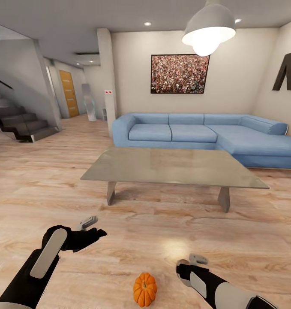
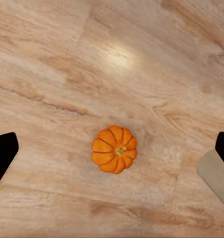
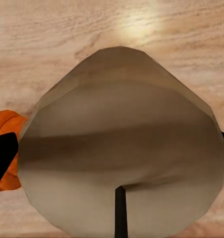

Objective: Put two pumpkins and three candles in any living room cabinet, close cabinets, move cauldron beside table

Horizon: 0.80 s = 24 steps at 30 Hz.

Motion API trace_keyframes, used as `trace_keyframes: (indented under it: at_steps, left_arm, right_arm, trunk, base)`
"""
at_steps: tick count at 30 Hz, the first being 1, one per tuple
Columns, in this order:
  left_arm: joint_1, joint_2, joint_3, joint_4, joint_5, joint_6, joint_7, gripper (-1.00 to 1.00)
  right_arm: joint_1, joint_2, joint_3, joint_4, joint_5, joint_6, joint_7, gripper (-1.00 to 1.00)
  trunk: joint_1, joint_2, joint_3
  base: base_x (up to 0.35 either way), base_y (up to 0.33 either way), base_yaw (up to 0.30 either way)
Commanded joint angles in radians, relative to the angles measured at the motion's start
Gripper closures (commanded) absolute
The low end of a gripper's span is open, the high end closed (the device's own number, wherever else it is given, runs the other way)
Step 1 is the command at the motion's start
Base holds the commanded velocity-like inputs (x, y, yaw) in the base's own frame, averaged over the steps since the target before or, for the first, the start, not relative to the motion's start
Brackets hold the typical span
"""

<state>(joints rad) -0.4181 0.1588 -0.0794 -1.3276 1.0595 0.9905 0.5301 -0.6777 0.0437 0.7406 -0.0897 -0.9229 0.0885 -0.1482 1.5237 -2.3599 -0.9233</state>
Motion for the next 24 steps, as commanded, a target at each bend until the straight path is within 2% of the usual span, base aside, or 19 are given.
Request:
trace_keyframes:
  at_steps: [1,10,24]
  left_arm:
    - [-0.001,0.001,-0.002,-0.001,0.010,0.000,0.011,-1.00]
    - [-0.001,0.001,-0.002,-0.001,0.009,0.000,0.011,-1.00]
    - [-0.001,0.001,-0.003,-0.001,0.008,0.000,0.011,-1.00]
  right_arm:
    - [0.000,-0.001,0.008,-0.002,-0.007,0.005,-0.007,1.00]
    - [0.000,-0.006,0.008,-0.002,-0.007,0.005,-0.005,1.00]
    - [0.000,-0.003,0.008,-0.002,-0.007,0.003,-0.001,1.00]
  trunk:
    - [-0.004,0.007,0.002]
    - [-0.039,0.070,0.024]
    - [-0.092,0.168,0.056]
  base:
    - [0.000,0.000,0.288]
    - [0.000,0.000,0.224]
    - [0.000,0.000,0.012]
